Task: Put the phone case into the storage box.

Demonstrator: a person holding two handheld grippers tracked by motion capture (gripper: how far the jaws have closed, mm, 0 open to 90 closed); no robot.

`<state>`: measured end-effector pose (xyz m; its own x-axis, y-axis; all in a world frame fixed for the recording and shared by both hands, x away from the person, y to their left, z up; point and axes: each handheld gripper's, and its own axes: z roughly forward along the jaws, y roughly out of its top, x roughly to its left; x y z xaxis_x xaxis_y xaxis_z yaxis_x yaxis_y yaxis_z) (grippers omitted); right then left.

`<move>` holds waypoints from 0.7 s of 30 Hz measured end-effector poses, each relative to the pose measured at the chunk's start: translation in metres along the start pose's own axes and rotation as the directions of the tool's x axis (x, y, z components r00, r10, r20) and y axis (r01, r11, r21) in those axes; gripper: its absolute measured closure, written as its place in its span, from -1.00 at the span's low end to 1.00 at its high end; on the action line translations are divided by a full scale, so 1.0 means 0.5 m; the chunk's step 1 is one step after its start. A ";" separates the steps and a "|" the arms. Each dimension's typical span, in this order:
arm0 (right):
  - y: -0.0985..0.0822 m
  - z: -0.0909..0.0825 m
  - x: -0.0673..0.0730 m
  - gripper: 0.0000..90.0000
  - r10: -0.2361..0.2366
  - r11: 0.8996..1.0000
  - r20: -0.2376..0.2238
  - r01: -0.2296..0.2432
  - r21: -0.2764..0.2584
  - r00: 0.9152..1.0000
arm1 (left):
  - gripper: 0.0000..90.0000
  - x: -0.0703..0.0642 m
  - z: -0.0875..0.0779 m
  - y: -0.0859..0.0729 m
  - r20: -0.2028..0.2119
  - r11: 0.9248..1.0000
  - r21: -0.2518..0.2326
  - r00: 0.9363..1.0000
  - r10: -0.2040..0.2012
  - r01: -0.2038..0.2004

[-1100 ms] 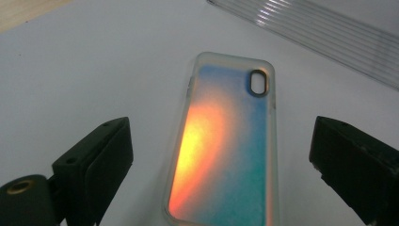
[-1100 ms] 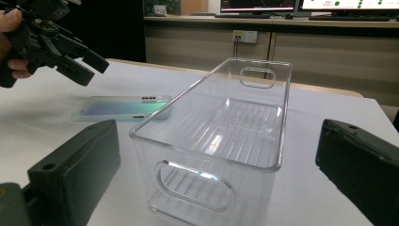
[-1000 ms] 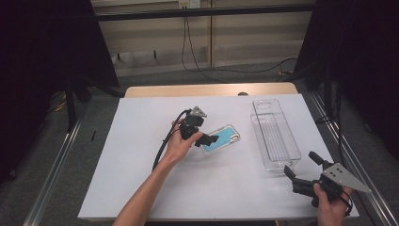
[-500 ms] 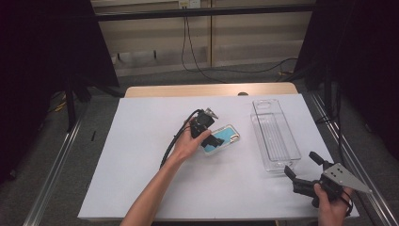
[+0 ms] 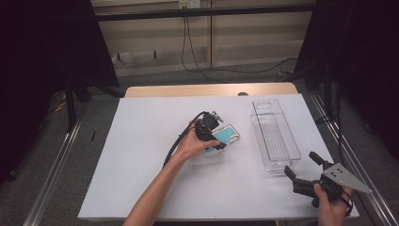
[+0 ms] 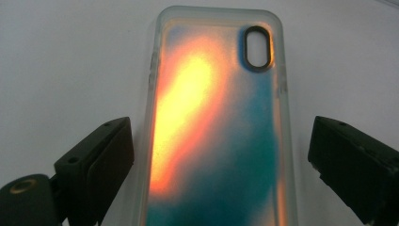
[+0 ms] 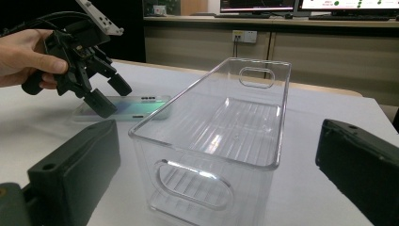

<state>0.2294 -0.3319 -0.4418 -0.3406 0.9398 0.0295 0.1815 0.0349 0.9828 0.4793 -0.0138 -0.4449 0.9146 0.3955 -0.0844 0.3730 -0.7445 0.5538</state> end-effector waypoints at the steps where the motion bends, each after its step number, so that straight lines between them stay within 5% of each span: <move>1: 0.000 0.000 0.000 -1.00 -0.001 1.000 0.000 0.001 0.000 1.000 | -0.83 0.001 0.002 0.000 0.003 1.000 0.001 1.000 -0.004 0.004; 21: 0.001 0.002 0.002 -1.00 -0.004 1.000 -0.002 0.004 0.001 1.000 | -0.83 -0.007 0.018 0.005 -0.030 0.999 0.023 0.999 0.040 -0.039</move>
<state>0.2302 -0.3308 -0.4416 -0.3427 0.9391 0.0255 0.1809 0.0393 0.9827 0.4786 -0.0218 -0.4508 0.9235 0.3819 -0.0373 0.3408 -0.7716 0.5371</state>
